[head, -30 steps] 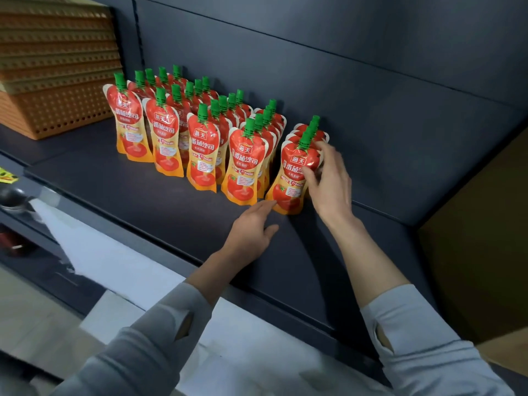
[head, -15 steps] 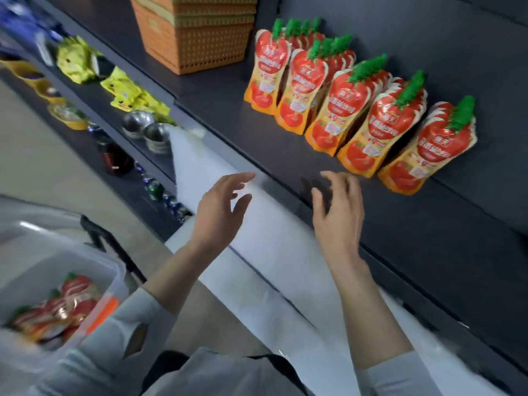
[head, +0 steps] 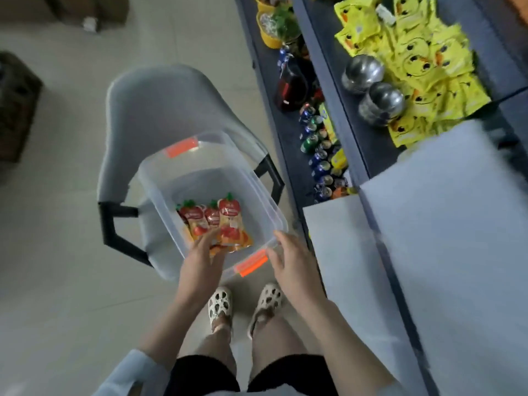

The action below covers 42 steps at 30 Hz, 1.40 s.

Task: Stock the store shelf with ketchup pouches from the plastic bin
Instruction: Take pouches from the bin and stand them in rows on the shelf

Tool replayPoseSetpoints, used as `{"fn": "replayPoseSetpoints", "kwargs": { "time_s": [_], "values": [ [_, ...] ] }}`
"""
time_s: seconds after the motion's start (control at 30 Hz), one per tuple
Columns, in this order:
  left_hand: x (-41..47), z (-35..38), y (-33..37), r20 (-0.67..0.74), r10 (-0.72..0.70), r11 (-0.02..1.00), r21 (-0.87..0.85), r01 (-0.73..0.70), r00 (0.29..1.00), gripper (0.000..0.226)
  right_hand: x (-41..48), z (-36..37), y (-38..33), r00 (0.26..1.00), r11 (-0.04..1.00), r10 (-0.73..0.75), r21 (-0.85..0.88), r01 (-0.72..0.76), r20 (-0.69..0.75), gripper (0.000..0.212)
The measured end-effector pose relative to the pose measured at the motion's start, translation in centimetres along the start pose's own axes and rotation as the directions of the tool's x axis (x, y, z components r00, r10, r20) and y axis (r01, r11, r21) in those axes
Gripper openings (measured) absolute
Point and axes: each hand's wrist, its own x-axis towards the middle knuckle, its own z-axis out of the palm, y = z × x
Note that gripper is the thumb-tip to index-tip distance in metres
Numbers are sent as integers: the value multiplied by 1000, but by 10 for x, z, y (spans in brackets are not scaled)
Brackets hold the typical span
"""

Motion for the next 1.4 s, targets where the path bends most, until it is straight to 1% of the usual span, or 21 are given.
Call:
{"fn": "replayPoseSetpoints", "kwargs": {
  "time_s": [0.1, 0.2, 0.33, 0.37, 0.43, 0.5, 0.53, 0.57, 0.6, 0.67, 0.7, 0.77, 0.87, 0.93, 1.0, 1.07, 1.17, 1.27, 1.3, 1.4],
  "values": [
    [27, 5, -36, -27, -111, 994, -20, 110, 993, 44, 56, 45, -9, 975, 998, 70, -13, -69, 210, 43],
    [59, 19, -64, -32, -197, 980, -35, 196, 980, 49, 118, 103, 0, 927, 984, 177, -57, -168, 329, 47],
    [100, 52, -87, -32, -245, 969, -30, 244, 969, 56, 188, 178, 19, 867, 947, 320, -102, -305, 382, 47],
    [109, 61, -93, -36, -261, 965, -30, 260, 965, 60, 199, 196, 25, 853, 938, 343, -107, -328, 393, 52],
    [125, 76, -103, -60, -304, 952, -52, 301, 951, 69, 212, 219, 32, 841, 928, 370, -105, -358, 395, 71],
    [139, 87, -112, -102, -375, 925, -109, 364, 921, 67, 221, 232, 41, 852, 922, 386, -113, -371, 354, 87],
    [144, 92, -117, -122, -398, 916, -115, 385, 909, 67, 224, 232, 43, 846, 911, 410, -115, -396, 340, 89],
    [148, 96, -120, -136, -402, 915, -79, 395, 905, 69, 227, 233, 46, 838, 899, 436, -110, -424, 329, 87],
    [152, 101, -122, -142, -400, 915, 1, 404, 905, 72, 230, 229, 47, 825, 884, 466, -126, -450, 319, 81],
    [161, 108, -124, -147, -405, 890, 160, 426, 902, 72, 234, 220, 49, 825, 883, 470, -162, -441, 313, 64],
    [166, 111, -124, -138, -417, 873, 216, 438, 899, 72, 234, 217, 52, 837, 892, 452, -168, -420, 308, 56],
    [177, 116, -122, -111, -470, 830, 284, 481, 876, 74, 233, 206, 55, 861, 908, 417, -181, -379, 292, 44],
    [191, 127, -120, -103, -536, 767, 354, 534, 838, 83, 230, 198, 64, 873, 909, 400, -242, -340, 278, 32],
    [195, 138, -120, -111, -560, 762, 321, 563, 821, 89, 228, 199, 69, 875, 909, 389, -275, -314, 287, 24],
    [200, 144, -122, -164, -562, 768, 258, 585, 810, 96, 227, 201, 71, 871, 910, 390, -270, -315, 299, 24],
    [204, 145, -124, -192, -557, 788, 187, 587, 808, 101, 225, 203, 70, 862, 916, 392, -219, -335, 323, 29],
    [207, 143, -121, -203, -518, 835, 89, 543, 831, 98, 224, 204, 70, 847, 921, 388, -140, -362, 362, 36],
    [207, 140, -110, -182, -509, 848, 65, 526, 842, 94, 220, 196, 71, 854, 926, 351, -5, -378, 384, 33],
    [206, 138, -108, -167, -529, 838, 49, 543, 832, 94, 219, 190, 71, 860, 928, 328, 36, -370, 392, 30],
    [196, 125, -102, -118, -644, 763, -21, 647, 756, 97, 211, 166, 67, 876, 932, 272, 118, -343, 399, 25]
  ]
}}
